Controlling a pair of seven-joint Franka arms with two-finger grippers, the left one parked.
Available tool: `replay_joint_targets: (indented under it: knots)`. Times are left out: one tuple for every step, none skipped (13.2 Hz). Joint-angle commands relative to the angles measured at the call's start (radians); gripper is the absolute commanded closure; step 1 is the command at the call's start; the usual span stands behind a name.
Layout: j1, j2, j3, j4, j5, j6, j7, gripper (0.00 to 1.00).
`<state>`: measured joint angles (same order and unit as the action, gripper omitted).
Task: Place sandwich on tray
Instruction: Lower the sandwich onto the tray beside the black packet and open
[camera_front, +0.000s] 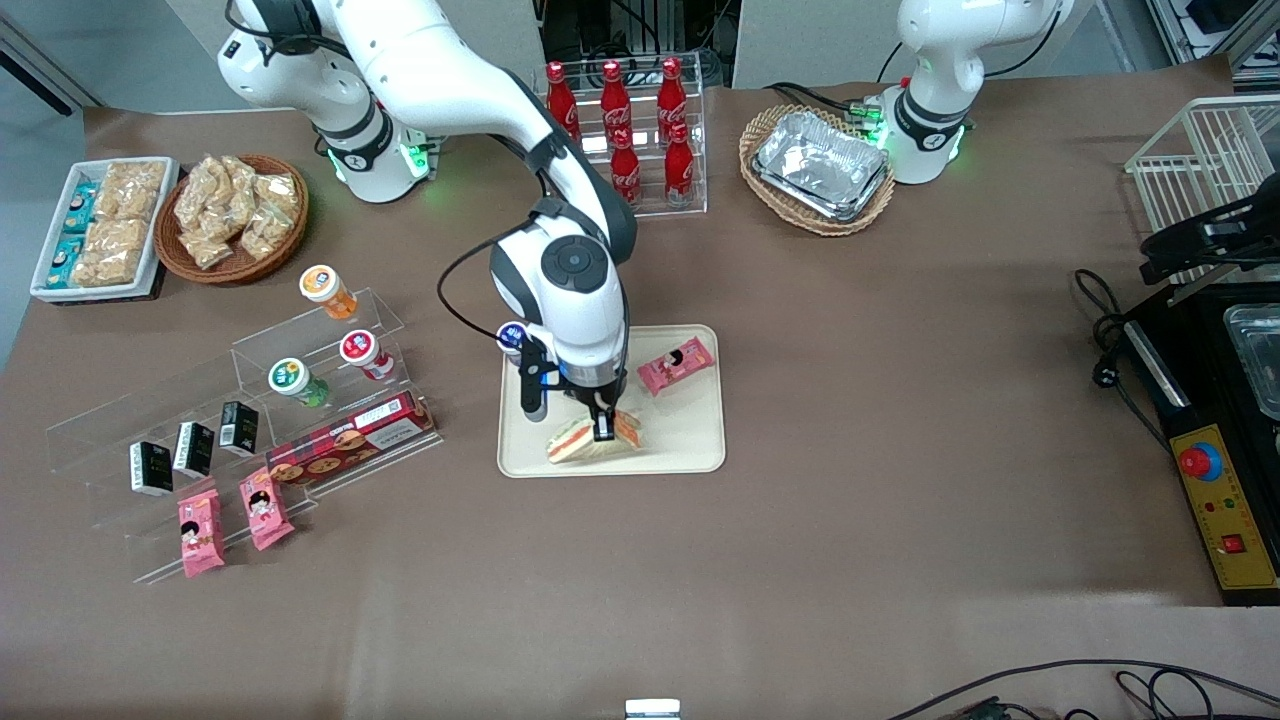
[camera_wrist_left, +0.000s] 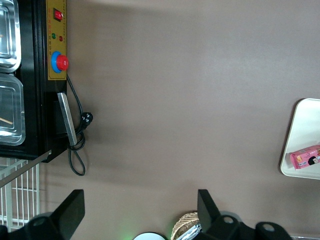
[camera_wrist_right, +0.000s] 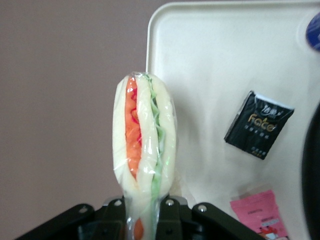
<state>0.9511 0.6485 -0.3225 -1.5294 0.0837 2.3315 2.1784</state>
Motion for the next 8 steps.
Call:
replay_joint_targets:
  knots:
    - [-0.005, 0.066, -0.015, 0.048, 0.057, 0.051, 0.012, 0.83]
    - [-0.005, 0.083, -0.015, 0.048, 0.060, 0.071, 0.015, 0.83]
    - [-0.005, 0.098, -0.013, 0.046, 0.067, 0.086, 0.017, 0.83]
    - [-0.011, 0.105, -0.013, 0.041, 0.086, 0.106, 0.012, 0.83]
    - [-0.014, 0.108, -0.013, 0.040, 0.111, 0.114, 0.003, 0.83]
    - [-0.014, 0.117, -0.013, 0.040, 0.120, 0.112, 0.000, 0.83]
    - [-0.014, 0.126, -0.013, 0.040, 0.122, 0.112, -0.006, 0.83]
    - [-0.012, 0.134, -0.012, 0.038, 0.122, 0.112, -0.018, 0.82]
